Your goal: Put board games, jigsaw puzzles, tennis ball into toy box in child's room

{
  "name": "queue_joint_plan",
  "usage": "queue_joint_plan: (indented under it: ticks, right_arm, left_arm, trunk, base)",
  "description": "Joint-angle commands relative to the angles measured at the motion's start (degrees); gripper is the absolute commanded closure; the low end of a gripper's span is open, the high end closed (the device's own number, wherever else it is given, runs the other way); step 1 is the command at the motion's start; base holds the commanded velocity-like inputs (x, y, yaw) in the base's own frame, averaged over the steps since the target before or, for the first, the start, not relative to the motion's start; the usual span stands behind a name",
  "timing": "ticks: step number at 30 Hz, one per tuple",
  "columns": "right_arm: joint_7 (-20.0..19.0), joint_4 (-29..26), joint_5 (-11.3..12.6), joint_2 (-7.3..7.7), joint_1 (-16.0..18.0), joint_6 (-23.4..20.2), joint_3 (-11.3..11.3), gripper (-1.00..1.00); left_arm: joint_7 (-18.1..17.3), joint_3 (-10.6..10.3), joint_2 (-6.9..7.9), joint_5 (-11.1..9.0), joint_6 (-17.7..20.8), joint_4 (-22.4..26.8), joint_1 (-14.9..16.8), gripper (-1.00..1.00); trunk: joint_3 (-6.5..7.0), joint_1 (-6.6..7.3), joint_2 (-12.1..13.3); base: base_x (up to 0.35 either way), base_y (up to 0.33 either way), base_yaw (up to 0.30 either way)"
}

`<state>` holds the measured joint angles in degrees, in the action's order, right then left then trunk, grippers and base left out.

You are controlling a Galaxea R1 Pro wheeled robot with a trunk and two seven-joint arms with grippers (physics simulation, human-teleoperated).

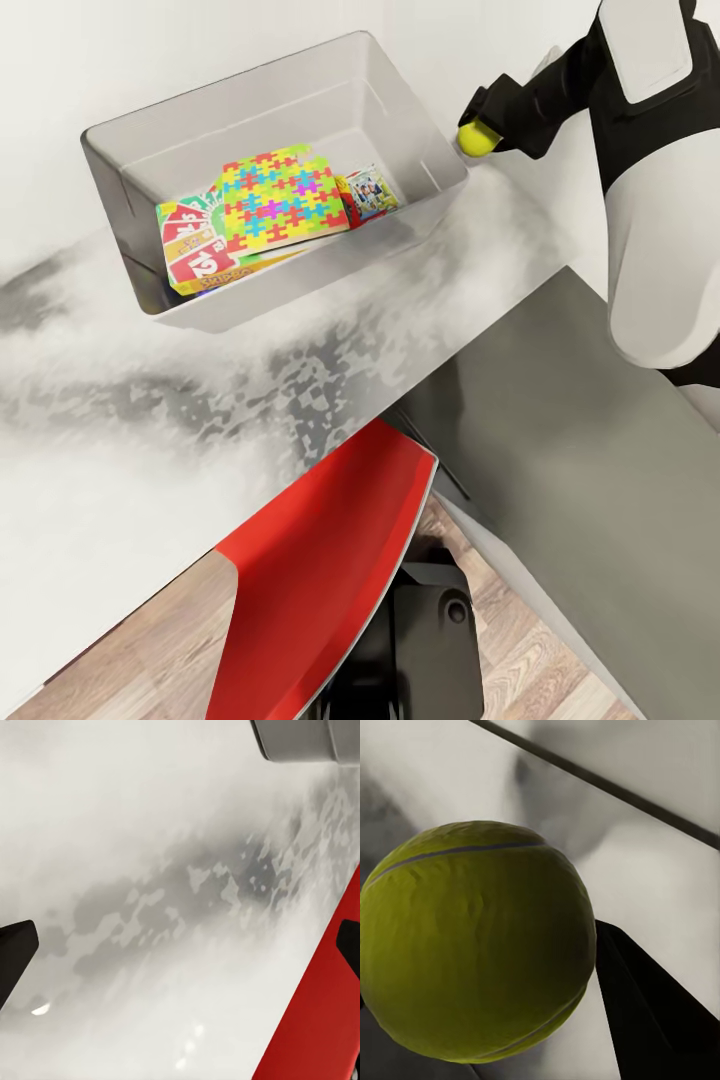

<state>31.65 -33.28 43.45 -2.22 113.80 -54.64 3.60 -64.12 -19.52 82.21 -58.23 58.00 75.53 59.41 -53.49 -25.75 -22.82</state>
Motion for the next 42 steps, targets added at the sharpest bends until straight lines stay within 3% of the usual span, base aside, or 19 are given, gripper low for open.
queue_joint_plan:
  ticks: [1, 24, 42]
  right_arm:
    - [0.69, -0.03, 0.68, -0.06, 0.03, 0.03, 0.27, 1.00]
    - [0.70, -0.07, 0.67, -0.01, 0.05, 0.06, 0.26, 1.00]
    - [0.78, -0.99, 0.59, -0.18, 0.02, -0.02, 0.19, 1.00]
  left_arm:
    - [-0.13, -0.42, 0.06, -0.18, 0.27, -0.07, 0.35, -1.00]
    - [-0.13, -0.42, 0.06, -0.29, 0.27, -0.05, 0.35, -1.00]
    - [-0.21, -0.34, 0.14, -0.38, 0.27, -0.03, 0.35, -1.00]
  trunk:
    - [-0.07, -0.04, -0.10]
    - [1.37, -0.04, -0.10]
    - [1.52, -0.04, -0.10]
  base:
    - [0.000, 0.000, 0.000]
    - [0.000, 0.000, 0.000]
    - [-0.026, -0.007, 0.000]
